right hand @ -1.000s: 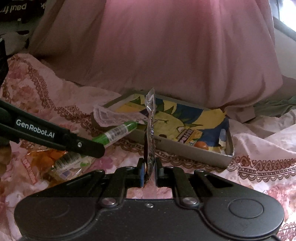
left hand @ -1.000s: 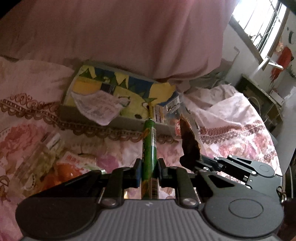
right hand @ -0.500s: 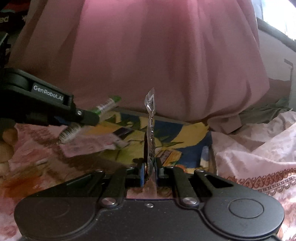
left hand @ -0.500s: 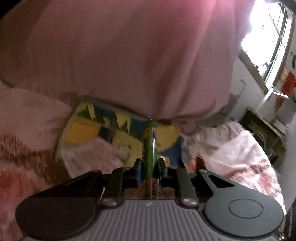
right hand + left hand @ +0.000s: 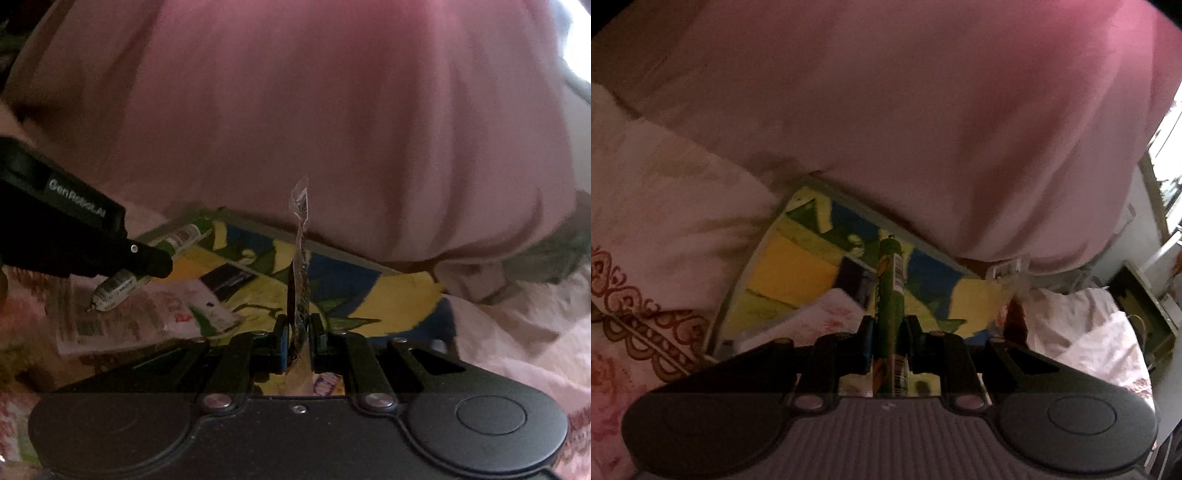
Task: Organize snacks
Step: 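Lift the green tube and brown candy and carry both over the tray, then open both grippers to drop the green tube and brown candy into the tray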
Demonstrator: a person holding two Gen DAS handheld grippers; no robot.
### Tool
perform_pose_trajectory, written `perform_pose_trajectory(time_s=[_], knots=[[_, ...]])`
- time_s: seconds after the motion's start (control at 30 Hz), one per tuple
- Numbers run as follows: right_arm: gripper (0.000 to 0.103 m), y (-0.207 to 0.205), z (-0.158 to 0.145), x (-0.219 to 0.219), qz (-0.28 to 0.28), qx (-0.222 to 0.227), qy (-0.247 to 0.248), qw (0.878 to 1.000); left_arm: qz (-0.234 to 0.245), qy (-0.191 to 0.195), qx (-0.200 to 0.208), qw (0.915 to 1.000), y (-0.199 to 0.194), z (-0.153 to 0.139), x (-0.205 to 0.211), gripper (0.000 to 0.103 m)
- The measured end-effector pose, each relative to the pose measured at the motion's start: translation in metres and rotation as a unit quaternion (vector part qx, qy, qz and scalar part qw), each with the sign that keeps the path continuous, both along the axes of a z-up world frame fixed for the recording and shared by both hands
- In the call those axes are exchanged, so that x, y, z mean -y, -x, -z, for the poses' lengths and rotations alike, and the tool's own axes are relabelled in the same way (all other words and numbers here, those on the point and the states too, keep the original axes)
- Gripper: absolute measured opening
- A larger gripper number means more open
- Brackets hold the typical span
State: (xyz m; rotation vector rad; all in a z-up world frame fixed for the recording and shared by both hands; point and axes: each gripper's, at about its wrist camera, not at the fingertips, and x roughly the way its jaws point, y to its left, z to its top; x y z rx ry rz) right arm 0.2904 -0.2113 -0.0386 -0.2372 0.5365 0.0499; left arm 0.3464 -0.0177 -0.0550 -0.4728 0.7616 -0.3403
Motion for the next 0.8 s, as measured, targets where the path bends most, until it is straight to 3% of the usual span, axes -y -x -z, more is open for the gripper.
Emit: perform_pose_trajectory(time_s=[0.23,0.57,0.73,0.8], knots=[[0.011,-0.008,0.016,-0.016,-0.021,-0.025,0.024,0.999,-0.010,-0.019,-0.022,0.9995,-0.010,0.019,-0.004,0.019],[0.014,-0.009,0.030,-0.020,-0.024,-0.058,0.017,0.998,-0.002,-0.068,-0.007,0.9976,-0.007,0.018,0.008,0.019],[0.020,-0.006,0.028,-0.019,-0.020,-0.066,0.005,0.998,-0.003,-0.082,-0.005,0.9966,-0.003,0.015,0.009,0.020],[0.027,-0.005,0.024,-0.017,-0.014,-0.067,-0.003,0.998,-0.006,-0.085,-0.004,0.9963,-0.002,0.013,0.009,0.020]])
